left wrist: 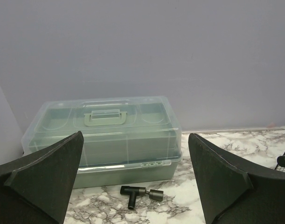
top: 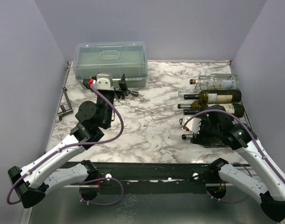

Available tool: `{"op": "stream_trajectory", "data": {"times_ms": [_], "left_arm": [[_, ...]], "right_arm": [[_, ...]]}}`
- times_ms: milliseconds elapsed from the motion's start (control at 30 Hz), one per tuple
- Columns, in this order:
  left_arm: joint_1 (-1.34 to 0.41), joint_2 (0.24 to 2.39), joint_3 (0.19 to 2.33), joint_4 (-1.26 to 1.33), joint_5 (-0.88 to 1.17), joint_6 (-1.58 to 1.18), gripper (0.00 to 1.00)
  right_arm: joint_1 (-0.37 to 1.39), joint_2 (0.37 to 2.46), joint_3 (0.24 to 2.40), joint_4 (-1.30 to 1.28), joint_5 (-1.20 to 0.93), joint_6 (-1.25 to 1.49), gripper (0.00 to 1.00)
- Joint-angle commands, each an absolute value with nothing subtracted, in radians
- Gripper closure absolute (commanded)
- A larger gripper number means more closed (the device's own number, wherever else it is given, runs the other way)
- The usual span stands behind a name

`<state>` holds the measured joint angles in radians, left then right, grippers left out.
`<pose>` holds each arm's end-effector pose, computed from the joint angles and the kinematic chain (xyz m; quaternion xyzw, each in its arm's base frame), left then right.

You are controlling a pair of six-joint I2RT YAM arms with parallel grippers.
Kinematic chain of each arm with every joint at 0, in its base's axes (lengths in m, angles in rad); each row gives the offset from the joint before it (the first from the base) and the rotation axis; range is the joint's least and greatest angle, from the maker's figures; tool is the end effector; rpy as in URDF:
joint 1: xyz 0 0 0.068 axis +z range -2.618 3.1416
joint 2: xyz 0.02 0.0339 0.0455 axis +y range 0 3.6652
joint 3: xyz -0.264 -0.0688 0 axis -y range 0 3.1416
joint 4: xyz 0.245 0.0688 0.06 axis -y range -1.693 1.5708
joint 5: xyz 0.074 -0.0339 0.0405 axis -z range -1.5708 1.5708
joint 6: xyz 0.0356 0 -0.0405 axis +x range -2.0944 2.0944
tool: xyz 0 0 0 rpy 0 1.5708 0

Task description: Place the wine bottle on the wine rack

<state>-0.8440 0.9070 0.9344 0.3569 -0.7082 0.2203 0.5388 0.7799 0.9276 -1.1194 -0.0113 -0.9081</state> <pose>0.1464 -0.1298 0.4260 0.0183 0.5977 -0.0541 0.7997 0.1093 0.0658 0.3040 -0.6337 0.7150 -0.0489 0.2911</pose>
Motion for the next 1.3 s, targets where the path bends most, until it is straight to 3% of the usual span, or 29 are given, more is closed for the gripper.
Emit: {"op": "stream_trajectory", "data": {"times_ms": [0, 133, 233, 367, 633, 867, 967, 1100, 1267], "left_arm": [[-0.838, 0.897, 0.953, 0.344, -0.719, 0.211, 0.05], [-0.838, 0.892, 0.952, 0.344, -0.718, 0.212, 0.05], [-0.838, 0.891, 0.953, 0.344, -0.719, 0.215, 0.05], [-0.838, 0.884, 0.951, 0.344, -0.720, 0.212, 0.05], [-0.838, 0.883, 0.953, 0.341, -0.707, 0.193, 0.05], [-0.838, 0.879, 0.956, 0.333, -0.706, 0.184, 0.05], [-0.838, 0.879, 0.957, 0.330, -0.704, 0.179, 0.05], [-0.838, 0.880, 0.959, 0.325, -0.698, 0.173, 0.05], [-0.838, 0.886, 0.959, 0.324, -0.699, 0.176, 0.05]], "right_arm": [[0.544, 0.835, 0.916, -0.911, -0.009, -0.834, 0.09], [0.543, 0.856, 0.883, -0.868, 0.150, -0.842, 0.11], [0.544, 0.845, 0.801, -0.873, 0.265, -0.873, 0.39], [0.543, 0.755, 0.669, -0.873, 0.399, -0.928, 0.37], [0.543, 0.602, 0.692, -0.941, 0.440, -0.960, 0.44], [0.543, 0.565, 0.640, -0.956, 0.482, -0.968, 0.39], [0.542, 0.556, 0.668, -0.968, 0.475, -0.956, 0.29], [0.542, 0.553, 0.746, -1.052, 0.350, -0.970, 0.07], [0.543, 0.549, 0.809, -1.128, 0.208, -1.013, 0.00]]}}
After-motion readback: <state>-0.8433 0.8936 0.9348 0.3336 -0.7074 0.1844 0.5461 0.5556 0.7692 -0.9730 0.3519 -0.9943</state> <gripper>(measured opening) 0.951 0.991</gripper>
